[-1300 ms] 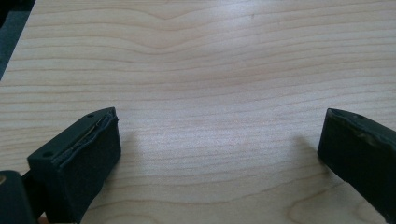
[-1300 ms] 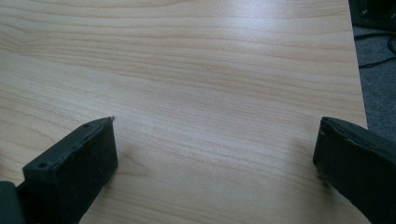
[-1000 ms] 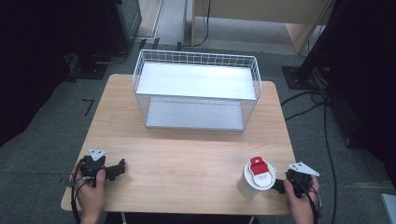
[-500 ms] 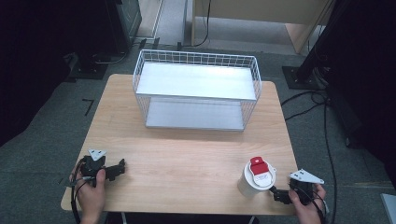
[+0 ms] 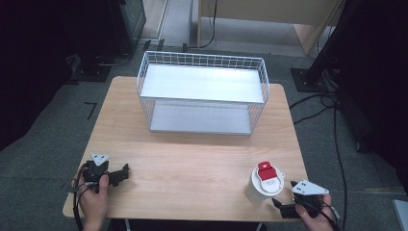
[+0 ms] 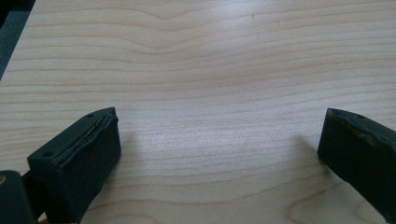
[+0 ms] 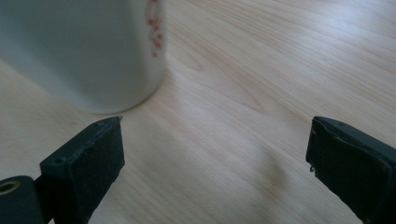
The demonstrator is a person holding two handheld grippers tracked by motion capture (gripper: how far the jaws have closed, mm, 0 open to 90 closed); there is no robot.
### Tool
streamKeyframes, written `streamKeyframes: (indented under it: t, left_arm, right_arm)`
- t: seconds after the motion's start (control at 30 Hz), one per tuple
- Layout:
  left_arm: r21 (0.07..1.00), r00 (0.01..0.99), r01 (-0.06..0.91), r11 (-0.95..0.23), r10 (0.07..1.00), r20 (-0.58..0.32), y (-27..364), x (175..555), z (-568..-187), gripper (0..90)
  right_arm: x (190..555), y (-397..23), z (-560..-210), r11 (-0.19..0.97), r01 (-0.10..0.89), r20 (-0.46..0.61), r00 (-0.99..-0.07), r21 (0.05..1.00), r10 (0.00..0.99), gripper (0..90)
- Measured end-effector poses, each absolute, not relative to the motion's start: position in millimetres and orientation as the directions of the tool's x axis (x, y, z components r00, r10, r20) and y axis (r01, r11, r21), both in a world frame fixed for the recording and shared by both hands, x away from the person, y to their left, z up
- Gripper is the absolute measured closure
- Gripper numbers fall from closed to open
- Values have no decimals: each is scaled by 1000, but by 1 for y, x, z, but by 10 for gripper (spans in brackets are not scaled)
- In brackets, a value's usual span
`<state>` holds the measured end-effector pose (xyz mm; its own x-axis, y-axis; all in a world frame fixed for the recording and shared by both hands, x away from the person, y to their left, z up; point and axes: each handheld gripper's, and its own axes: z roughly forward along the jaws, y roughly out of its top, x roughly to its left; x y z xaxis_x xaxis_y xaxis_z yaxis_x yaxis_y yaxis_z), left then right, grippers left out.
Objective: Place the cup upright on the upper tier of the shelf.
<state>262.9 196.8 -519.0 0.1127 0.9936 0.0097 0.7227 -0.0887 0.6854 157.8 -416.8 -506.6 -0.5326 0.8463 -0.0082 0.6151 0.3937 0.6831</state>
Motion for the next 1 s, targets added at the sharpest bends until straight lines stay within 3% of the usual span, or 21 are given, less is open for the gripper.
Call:
streamKeyframes:
  t: [0.27, 0.53, 1.0]
  left_arm:
    - [686, 112, 723, -88, 994, 10, 197, 263, -519, 0]
    - [685, 113, 723, -89, 994, 10, 197, 263, -519, 0]
    - [685, 113, 723, -89, 994, 10, 197, 263, -519, 0]
  right_arm:
    - [156, -405, -498, 424, 552, 3, -611, 718, 791, 46]
    - [157, -392, -486, 375, 503, 61, -655, 779, 754, 18]
    - [160, -373, -468, 263, 435, 101, -654, 861, 750, 39]
